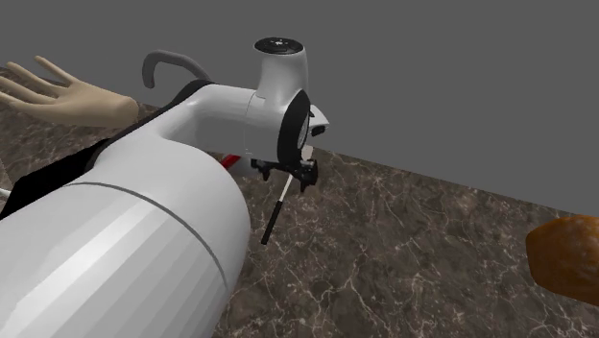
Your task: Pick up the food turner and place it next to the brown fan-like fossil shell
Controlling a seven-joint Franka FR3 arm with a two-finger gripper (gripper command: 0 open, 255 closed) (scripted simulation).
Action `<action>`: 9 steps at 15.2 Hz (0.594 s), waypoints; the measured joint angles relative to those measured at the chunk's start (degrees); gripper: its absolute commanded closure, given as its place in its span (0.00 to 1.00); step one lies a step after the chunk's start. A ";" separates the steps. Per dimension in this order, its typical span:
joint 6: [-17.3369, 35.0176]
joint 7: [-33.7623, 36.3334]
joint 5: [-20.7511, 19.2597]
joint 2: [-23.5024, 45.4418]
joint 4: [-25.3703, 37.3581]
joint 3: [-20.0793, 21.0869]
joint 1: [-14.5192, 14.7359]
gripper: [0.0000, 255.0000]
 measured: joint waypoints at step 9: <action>2.40 -0.12 0.18 0.95 -1.43 0.08 -0.02 0.00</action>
